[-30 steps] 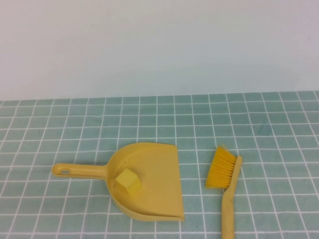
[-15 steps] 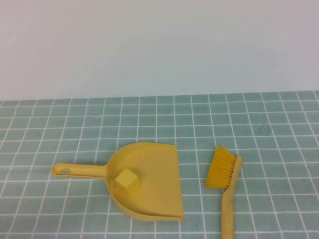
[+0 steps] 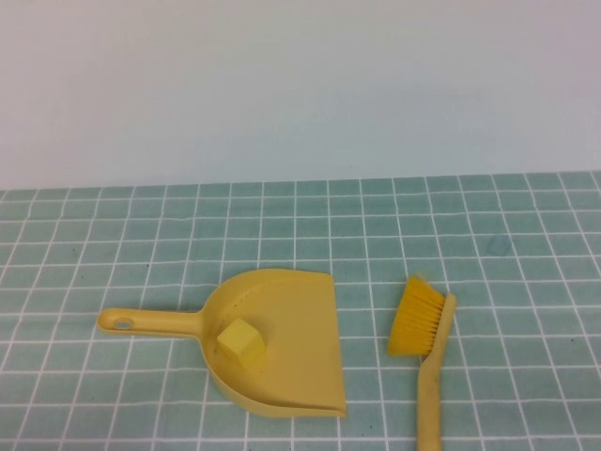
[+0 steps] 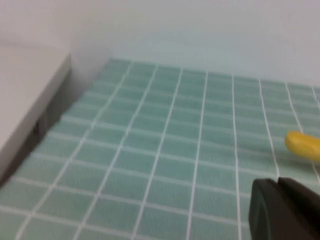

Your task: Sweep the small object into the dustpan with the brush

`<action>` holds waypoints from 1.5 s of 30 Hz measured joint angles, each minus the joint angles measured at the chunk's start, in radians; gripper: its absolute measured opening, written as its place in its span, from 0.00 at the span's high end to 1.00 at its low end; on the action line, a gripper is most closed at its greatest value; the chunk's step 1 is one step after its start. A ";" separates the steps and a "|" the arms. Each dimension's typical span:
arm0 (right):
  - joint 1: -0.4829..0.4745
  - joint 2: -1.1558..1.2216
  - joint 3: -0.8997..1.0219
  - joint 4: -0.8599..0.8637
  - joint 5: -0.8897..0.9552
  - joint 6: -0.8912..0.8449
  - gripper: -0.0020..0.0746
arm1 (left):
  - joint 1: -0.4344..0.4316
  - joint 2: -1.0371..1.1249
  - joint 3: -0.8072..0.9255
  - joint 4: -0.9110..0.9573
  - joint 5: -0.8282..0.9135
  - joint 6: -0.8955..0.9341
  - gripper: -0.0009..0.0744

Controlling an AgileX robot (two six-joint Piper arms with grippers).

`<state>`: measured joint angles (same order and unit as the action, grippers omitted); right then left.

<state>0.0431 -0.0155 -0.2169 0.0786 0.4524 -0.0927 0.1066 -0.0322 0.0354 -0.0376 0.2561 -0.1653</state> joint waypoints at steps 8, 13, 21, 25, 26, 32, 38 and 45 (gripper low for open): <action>0.000 0.000 0.178 -0.025 -0.124 0.039 0.98 | 0.000 0.000 0.000 -0.029 0.049 0.007 0.99; 0.000 0.000 0.236 -0.045 -0.138 0.044 0.98 | 0.000 0.000 0.000 -0.035 0.049 0.012 0.99; 0.000 0.000 0.242 -0.060 -0.149 0.044 0.98 | 0.000 0.000 0.000 -0.043 0.047 0.022 0.99; 0.000 0.000 0.242 -0.062 -0.138 0.044 0.98 | 0.002 0.000 0.000 -0.043 0.047 0.022 0.99; 0.000 0.000 0.242 -0.062 -0.133 0.044 0.98 | 0.002 0.000 0.000 -0.043 0.049 0.022 0.99; 0.000 0.000 0.242 -0.062 -0.096 0.029 0.98 | 0.002 0.001 0.000 -0.041 0.049 0.022 0.99; 0.000 0.000 0.242 -0.062 -0.096 0.022 0.98 | 0.002 0.001 0.000 -0.041 0.049 0.022 0.99; 0.000 0.000 0.242 -0.062 -0.096 0.021 0.98 | 0.002 0.001 0.000 -0.041 0.049 0.022 0.99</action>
<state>0.0431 -0.0155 0.0248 0.0164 0.3565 -0.0713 0.1086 -0.0307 0.0354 -0.0783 0.3050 -0.1430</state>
